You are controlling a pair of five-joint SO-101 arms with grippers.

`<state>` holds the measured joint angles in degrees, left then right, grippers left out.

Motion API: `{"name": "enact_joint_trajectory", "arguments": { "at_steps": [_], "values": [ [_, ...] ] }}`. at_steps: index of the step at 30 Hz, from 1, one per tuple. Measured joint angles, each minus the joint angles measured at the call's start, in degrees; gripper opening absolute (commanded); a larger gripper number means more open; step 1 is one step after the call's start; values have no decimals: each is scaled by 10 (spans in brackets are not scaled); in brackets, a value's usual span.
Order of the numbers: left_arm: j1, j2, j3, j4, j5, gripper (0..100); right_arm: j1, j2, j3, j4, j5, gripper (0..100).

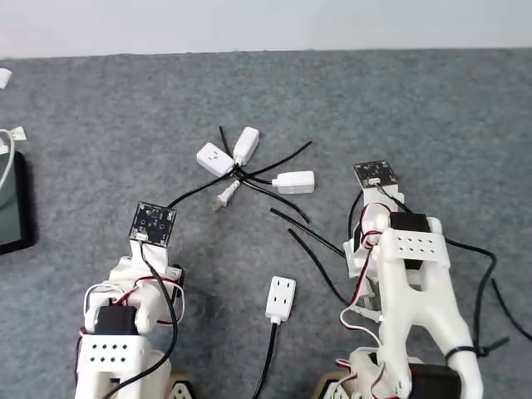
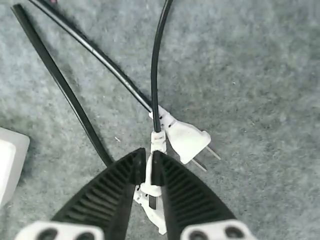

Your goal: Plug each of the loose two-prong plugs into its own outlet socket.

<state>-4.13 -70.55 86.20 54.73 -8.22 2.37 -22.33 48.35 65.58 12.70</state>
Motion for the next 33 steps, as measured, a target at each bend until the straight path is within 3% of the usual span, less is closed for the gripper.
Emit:
{"name": "enact_joint_trajectory", "arguments": {
  "at_steps": [20, 33],
  "values": [
    [0, -4, 0, 11, 0, 69, 28, 0, 55, -41, 42, 9],
    [0, -5, 0, 11, 0, 69, -12, 84, 32, -58, 42, 11]
  ]
}}
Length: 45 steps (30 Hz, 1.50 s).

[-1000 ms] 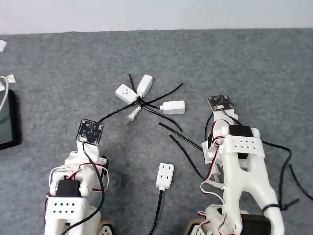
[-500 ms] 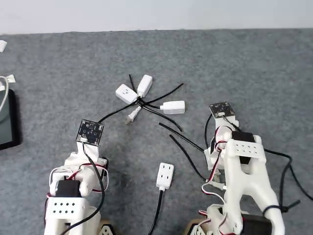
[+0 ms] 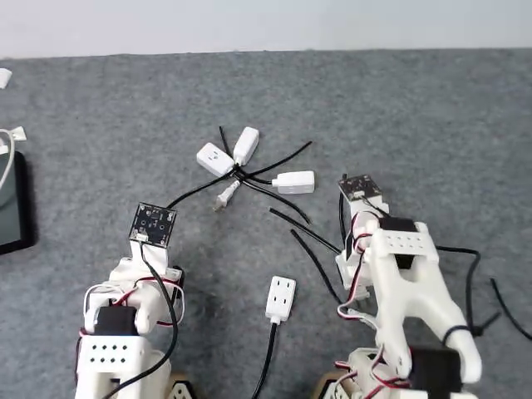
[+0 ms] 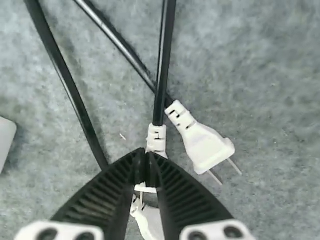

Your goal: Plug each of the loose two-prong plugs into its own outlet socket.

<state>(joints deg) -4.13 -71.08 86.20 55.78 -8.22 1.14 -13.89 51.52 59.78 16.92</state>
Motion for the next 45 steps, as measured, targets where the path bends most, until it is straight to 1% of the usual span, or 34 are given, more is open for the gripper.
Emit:
{"name": "enact_joint_trajectory", "arguments": {
  "at_steps": [6, 11, 20, 30, 40, 45],
  "values": [
    [0, 0, 0, 0, 0, 69, -1, -3, 2, 0, 0, 13],
    [0, 0, 0, 0, 0, 69, -1, -3, 2, 0, 0, 75],
    [0, 0, 0, 0, 0, 69, -5, -4, 5, -11, 3, 62],
    [0, 0, 0, 0, 0, 69, -12, -4, 5, -33, 44, 62],
    [0, 0, 0, 0, 0, 69, -13, -3, 6, -38, 49, 63],
    [0, 0, 0, 0, 0, 70, -13, -3, 6, -36, 70, 64]
  ]
}}
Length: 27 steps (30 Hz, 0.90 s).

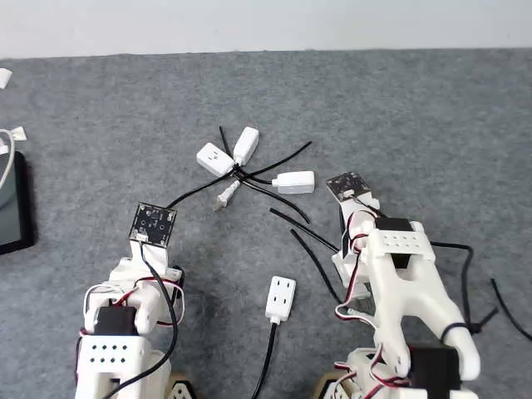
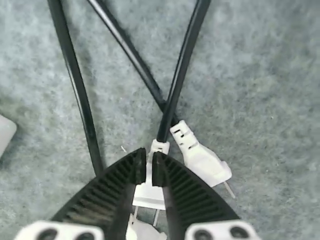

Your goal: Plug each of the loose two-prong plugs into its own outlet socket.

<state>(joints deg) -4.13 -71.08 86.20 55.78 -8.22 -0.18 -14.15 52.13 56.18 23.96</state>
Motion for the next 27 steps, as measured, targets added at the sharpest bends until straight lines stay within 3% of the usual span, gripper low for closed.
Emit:
{"name": "enact_joint_trajectory", "arguments": {
  "at_steps": [7, 27],
  "values": [
    [0, 0, 0, 0, 0, 70, -1, 0, -6, 18, 22, 117],
    [0, 0, 0, 0, -13, 70, 1, 7, 6, 3, -1, 91]
  ]
}}
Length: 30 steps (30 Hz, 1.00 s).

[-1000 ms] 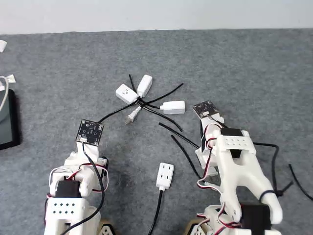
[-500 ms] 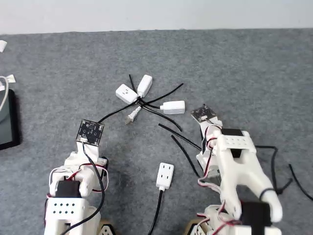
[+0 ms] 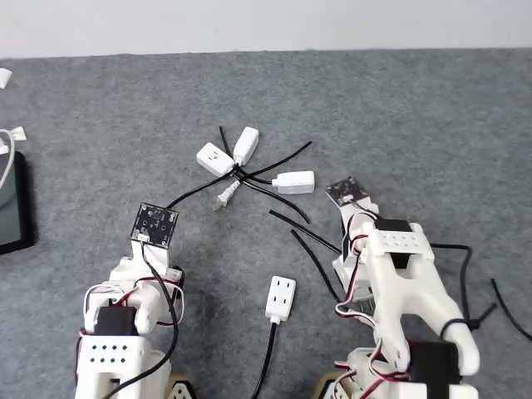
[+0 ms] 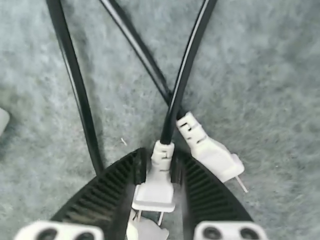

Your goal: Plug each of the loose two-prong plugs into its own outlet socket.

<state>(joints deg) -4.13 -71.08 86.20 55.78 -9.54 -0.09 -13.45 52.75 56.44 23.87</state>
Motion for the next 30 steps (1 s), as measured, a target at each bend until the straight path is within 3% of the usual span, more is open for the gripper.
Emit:
{"name": "enact_joint_trajectory", "arguments": {
  "at_steps": [6, 17, 24, 30],
  "values": [
    [0, 0, 0, 0, 0, 70, 1, 0, 0, -8, -6, 2],
    [0, 0, 0, 12, 0, 72, 4, -16, 0, 3, -23, 8],
    [4, 14, 0, 36, 2, 70, -35, -206, 1, 101, -46, 8],
    [4, 125, -33, 37, -23, 70, -148, -412, 1, 154, -47, 8]
  ]
}}
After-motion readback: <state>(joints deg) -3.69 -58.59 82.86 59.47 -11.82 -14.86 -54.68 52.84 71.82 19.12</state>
